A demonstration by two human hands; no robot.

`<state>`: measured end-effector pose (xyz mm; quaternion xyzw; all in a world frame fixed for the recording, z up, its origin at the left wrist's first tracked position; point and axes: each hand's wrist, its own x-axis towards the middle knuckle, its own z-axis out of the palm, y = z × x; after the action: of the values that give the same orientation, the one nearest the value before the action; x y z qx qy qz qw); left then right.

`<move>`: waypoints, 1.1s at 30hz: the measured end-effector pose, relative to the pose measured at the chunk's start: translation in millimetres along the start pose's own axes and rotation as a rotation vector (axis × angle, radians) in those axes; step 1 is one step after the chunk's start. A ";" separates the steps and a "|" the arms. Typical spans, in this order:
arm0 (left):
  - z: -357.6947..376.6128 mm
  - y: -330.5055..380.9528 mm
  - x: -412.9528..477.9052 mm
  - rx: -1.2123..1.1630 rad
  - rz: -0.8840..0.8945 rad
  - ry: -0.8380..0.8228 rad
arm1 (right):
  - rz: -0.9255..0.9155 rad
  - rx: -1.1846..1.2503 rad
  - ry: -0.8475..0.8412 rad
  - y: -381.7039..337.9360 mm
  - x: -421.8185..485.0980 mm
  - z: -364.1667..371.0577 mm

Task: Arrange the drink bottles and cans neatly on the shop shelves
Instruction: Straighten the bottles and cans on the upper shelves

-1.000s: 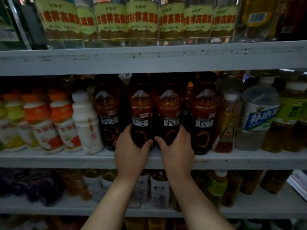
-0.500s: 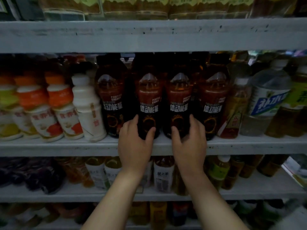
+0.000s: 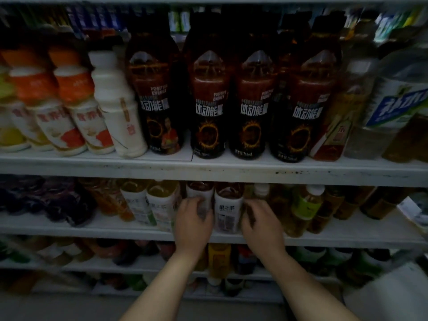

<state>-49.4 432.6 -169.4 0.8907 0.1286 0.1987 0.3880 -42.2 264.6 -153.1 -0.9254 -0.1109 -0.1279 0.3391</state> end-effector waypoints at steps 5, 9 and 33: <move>0.2 20.7 23.8 0.223 0.170 0.180 | -0.062 -0.180 -0.037 -26.1 44.6 1.3; -10.4 31.2 46.6 0.373 0.159 0.043 | 0.015 -0.209 -0.180 -29.7 59.2 3.5; -24.6 10.0 68.1 0.073 0.215 -0.074 | -0.131 -0.262 -0.093 -25.6 70.1 4.8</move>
<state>0.7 467.8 -129.4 0.9196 0.0253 0.2015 0.3363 17.2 295.2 -119.5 -0.9575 -0.1688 -0.1203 0.2007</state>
